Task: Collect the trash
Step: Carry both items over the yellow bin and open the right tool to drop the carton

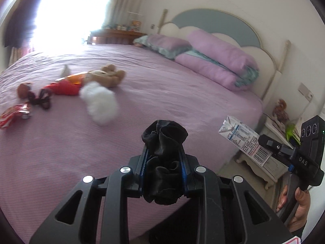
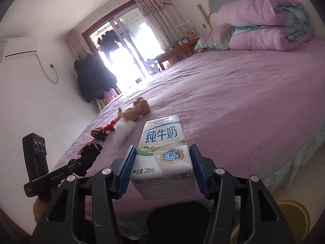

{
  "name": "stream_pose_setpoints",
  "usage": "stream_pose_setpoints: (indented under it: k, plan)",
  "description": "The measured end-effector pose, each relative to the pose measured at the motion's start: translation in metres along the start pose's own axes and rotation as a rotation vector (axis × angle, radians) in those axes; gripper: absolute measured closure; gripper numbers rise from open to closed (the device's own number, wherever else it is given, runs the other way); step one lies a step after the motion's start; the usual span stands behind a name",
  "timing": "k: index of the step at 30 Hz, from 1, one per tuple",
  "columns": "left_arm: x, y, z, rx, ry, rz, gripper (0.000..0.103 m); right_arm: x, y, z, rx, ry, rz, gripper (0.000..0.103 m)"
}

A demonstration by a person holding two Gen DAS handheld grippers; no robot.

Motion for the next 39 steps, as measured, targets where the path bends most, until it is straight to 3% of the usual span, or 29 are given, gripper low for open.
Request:
stream_pose_setpoints:
  k: [7, 14, 19, 28, 29, 31, 34, 39]
  plan:
    - [-0.024, 0.043, -0.074, -0.123, 0.094, 0.107, 0.076, -0.045, -0.065, -0.070, -0.205, 0.099, 0.024, 0.050]
    - [-0.063, 0.077, -0.137, -0.207, 0.187, 0.217, 0.076, -0.112, -0.083, -0.133, -0.339, 0.254, 0.118, 0.050]
    - [-0.098, 0.093, -0.167, -0.232, 0.258, 0.303, 0.076, -0.169, -0.070, -0.159, -0.370, 0.343, 0.238, 0.050]
    - [-0.128, 0.111, -0.185, -0.232, 0.304, 0.377, 0.076, -0.242, -0.014, -0.169, -0.324, 0.421, 0.450, 0.049]
    - [-0.130, 0.111, -0.185, -0.231, 0.307, 0.381, 0.076, -0.247, -0.010, -0.167, -0.320, 0.431, 0.463, 0.048]
    - [-0.132, 0.114, -0.186, -0.229, 0.312, 0.387, 0.076, -0.253, -0.003, -0.164, -0.293, 0.440, 0.503, 0.032]
    - [-0.135, 0.116, -0.189, -0.229, 0.326, 0.395, 0.076, -0.244, -0.006, -0.157, -0.319, 0.385, 0.489, 0.032]
    - [-0.140, 0.119, -0.194, -0.233, 0.346, 0.409, 0.076, -0.211, -0.032, -0.154, -0.343, 0.330, 0.387, 0.032]
Point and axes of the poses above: each gripper's, at about its wrist camera, not at the fingertips, and y roughly the way its jaws point, z to its left, x to its top, the point moved 5 cm from there along y, roughly the way its jaws point, and after that the axes turned 5 degrees about -y, right-handed, at the moved point
